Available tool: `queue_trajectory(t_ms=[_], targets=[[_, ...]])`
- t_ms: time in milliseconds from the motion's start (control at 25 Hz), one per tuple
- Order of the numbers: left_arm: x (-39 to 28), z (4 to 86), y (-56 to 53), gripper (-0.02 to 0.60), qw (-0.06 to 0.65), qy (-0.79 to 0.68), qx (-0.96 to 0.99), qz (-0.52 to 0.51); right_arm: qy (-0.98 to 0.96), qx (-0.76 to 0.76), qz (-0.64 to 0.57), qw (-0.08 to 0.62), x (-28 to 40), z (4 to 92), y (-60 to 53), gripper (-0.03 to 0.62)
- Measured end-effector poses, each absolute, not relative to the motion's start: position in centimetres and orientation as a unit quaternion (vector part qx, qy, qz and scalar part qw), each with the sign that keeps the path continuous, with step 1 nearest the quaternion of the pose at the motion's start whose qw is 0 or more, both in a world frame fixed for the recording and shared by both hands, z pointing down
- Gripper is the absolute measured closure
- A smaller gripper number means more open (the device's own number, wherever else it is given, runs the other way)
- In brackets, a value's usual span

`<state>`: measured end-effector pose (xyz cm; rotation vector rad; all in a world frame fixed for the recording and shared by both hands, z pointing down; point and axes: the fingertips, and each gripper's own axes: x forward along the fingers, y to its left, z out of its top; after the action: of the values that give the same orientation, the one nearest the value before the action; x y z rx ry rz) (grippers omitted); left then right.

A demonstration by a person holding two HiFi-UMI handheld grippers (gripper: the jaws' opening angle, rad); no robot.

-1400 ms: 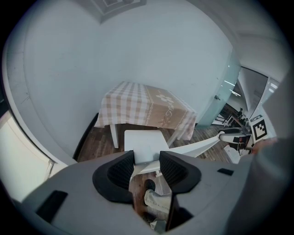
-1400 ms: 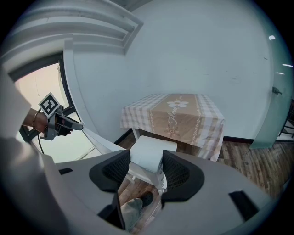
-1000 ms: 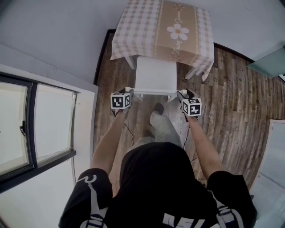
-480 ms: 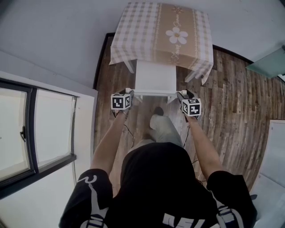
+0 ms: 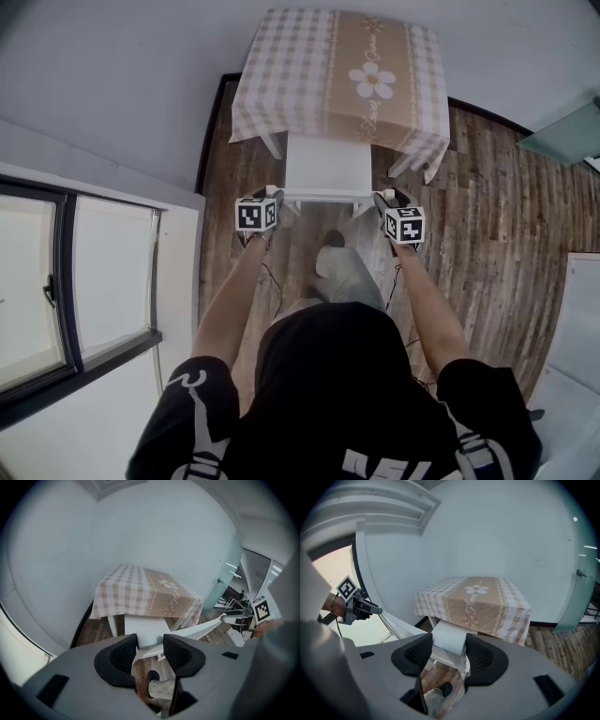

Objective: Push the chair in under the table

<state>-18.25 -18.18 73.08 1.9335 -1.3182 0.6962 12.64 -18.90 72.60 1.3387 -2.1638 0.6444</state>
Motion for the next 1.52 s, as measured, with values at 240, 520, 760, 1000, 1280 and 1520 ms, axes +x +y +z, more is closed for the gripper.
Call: queue_trajectory(t_ms=[240, 520, 760, 1000, 1280, 1520], targets=[[-18.3, 73.1, -19.5, 0.396, 0.345, -0.504, 0.745, 0.268, -0.797, 0.493, 0.239, 0.255, 12.6, 72.6, -20.1, 0.364], [-18.2, 73.1, -21.2, 0.396, 0.341, -0.501, 0.75, 0.266, -0.798, 0.497, 0.233, 0.249, 12.6, 72.6, -21.7, 0.364], [-18.3, 73.1, -22.9, 0.396, 0.338, -0.502, 0.749, 0.27, -0.799, 0.498, 0.231, 0.246, 12.6, 72.6, -23.3, 0.364], [-18.2, 73.2, -24.7, 0.396, 0.339, -0.5, 0.75, 0.269, -0.8, 0.499, 0.228, 0.242, 12.7, 72.7, -25.0, 0.364], [-18.1, 73.3, -26.9, 0.394, 0.336, -0.499, 0.753, 0.267, -0.801, 0.502, 0.225, 0.237, 12.8, 72.6, -27.2, 0.364], [-18.2, 73.2, -28.9, 0.394, 0.333, -0.5, 0.754, 0.265, -0.804, 0.501, 0.221, 0.233, 12.7, 72.6, -29.1, 0.362]])
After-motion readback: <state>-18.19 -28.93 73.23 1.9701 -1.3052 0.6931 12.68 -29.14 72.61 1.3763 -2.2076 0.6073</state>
